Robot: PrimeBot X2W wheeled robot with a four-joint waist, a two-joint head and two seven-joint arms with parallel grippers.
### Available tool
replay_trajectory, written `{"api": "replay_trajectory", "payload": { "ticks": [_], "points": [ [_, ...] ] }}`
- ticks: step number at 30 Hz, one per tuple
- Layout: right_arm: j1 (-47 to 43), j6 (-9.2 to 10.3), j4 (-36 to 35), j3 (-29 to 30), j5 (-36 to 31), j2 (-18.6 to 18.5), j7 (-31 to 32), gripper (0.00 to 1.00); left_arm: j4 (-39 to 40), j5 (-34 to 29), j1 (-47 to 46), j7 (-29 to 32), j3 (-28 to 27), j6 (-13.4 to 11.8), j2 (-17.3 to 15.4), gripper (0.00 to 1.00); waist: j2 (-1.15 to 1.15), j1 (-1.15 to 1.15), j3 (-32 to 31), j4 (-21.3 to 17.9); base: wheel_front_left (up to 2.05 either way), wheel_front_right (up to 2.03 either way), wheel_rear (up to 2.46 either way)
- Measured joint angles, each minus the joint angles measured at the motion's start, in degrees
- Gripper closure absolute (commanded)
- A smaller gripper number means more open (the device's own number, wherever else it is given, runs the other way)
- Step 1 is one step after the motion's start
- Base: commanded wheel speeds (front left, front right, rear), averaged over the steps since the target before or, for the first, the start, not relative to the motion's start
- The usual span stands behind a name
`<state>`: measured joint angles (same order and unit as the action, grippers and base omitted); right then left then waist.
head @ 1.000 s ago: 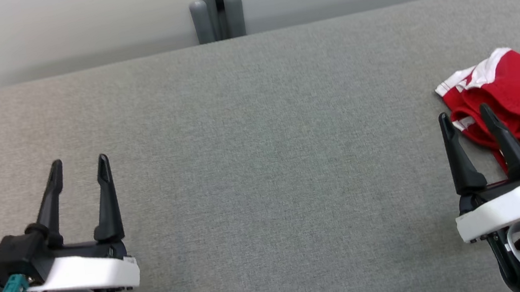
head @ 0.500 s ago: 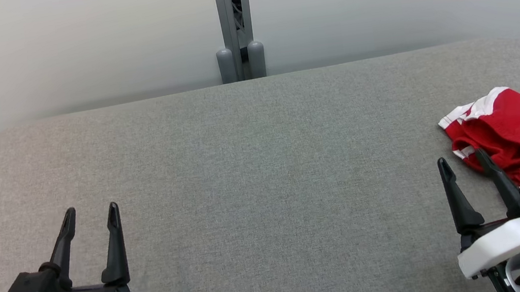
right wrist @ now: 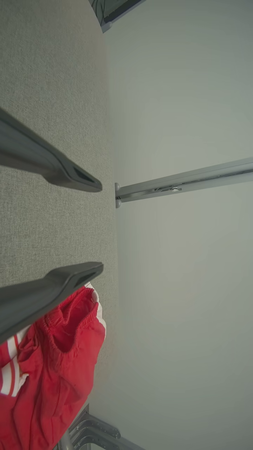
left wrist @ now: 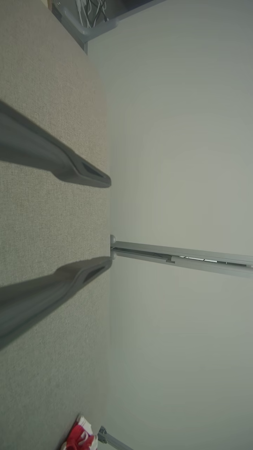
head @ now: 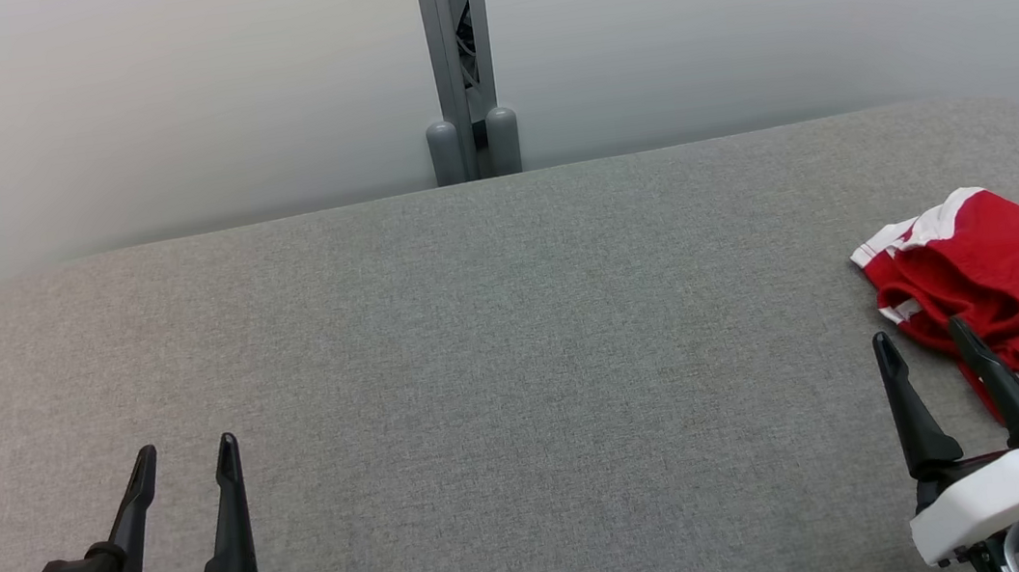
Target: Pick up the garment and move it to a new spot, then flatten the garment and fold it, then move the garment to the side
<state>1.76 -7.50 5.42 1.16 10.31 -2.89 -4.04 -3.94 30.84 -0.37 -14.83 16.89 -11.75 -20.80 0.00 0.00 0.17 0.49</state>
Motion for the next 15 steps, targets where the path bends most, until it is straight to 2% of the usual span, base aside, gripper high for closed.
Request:
{"api": "replay_trajectory", "payload": {
  "ticks": [15],
  "points": [
    [0.01, 0.00, -0.65, 0.05, 0.75, 0.03, 0.26, 0.00, -0.64, 0.43, -0.04, 0.12, 0.04, -0.42, -0.07, 0.00, 0.00, 0.00, 0.31, 0.09, 0.00, 0.00, 0.00]
  ]
}}
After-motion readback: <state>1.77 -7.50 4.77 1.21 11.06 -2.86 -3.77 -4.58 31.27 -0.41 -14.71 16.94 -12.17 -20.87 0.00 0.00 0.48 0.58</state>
